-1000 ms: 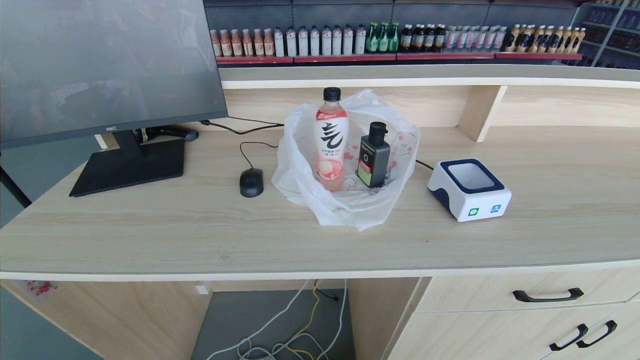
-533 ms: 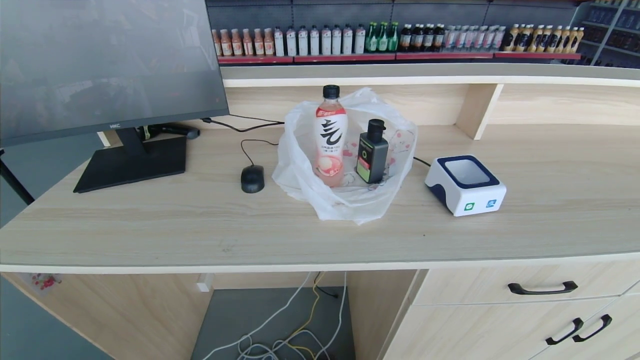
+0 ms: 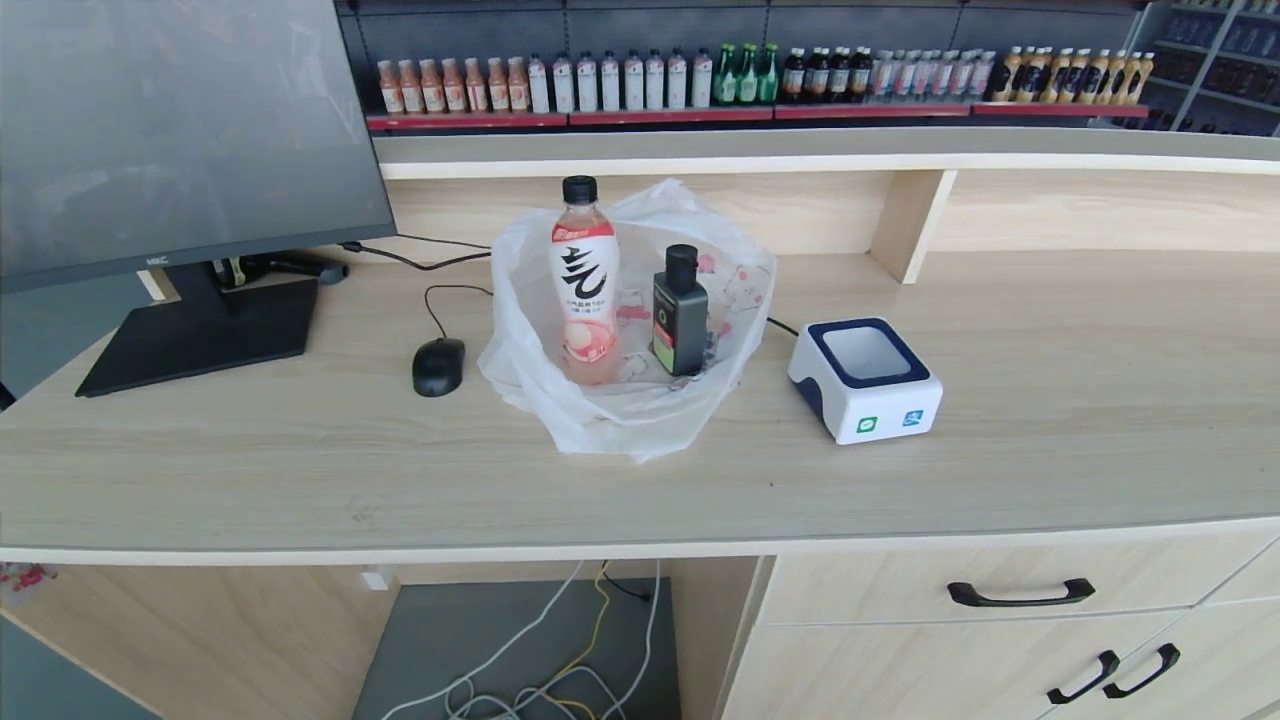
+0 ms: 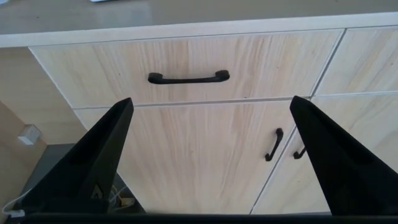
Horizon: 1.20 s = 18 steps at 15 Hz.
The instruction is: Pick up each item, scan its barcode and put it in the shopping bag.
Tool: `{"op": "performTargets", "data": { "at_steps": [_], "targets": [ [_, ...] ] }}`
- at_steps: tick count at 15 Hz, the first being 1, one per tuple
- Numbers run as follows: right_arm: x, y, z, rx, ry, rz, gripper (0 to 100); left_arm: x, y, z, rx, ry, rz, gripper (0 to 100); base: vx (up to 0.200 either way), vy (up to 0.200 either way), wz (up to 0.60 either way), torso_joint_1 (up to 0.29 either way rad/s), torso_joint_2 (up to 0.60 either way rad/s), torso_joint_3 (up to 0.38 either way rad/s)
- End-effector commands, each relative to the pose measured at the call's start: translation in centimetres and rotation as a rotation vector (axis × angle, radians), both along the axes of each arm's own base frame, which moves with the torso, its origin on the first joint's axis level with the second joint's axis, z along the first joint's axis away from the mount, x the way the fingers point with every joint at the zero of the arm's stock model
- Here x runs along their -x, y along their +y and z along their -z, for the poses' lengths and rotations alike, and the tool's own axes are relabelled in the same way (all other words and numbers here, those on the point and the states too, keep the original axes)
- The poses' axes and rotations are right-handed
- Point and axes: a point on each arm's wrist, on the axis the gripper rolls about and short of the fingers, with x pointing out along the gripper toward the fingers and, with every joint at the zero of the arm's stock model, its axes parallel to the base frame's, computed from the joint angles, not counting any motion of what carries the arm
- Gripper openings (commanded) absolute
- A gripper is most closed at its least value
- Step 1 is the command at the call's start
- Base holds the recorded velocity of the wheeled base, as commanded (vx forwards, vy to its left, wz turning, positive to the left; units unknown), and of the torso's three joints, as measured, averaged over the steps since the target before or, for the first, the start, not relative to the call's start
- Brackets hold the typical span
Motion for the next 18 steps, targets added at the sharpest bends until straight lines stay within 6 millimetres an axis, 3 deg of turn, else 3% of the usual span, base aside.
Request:
{"op": "performTargets", "data": {
  "at_steps": [1, 13, 18],
  "targets": [
    [-0.01, 0.00, 0.01, 0.000, 0.001, 0.000, 100, 0.00, 0.00, 0.02, 0.001, 0.001, 0.000, 100, 0.000, -0.200, 0.00, 0.002, 0.00, -0.002],
    [-0.01, 0.00, 0.01, -0.008, 0.001, 0.000, 100, 0.00, 0.00, 0.00, -0.001, 0.000, 0.000, 100, 0.000, -0.200, 0.00, 0.004, 0.00, 0.002],
    [-0.01, 0.00, 0.01, -0.008, 0.001, 0.000, 100, 0.00, 0.00, 0.00, 0.001, 0.000, 0.000, 100, 0.000, 0.000, 0.00, 0.000, 0.00, 0.000]
  ]
}}
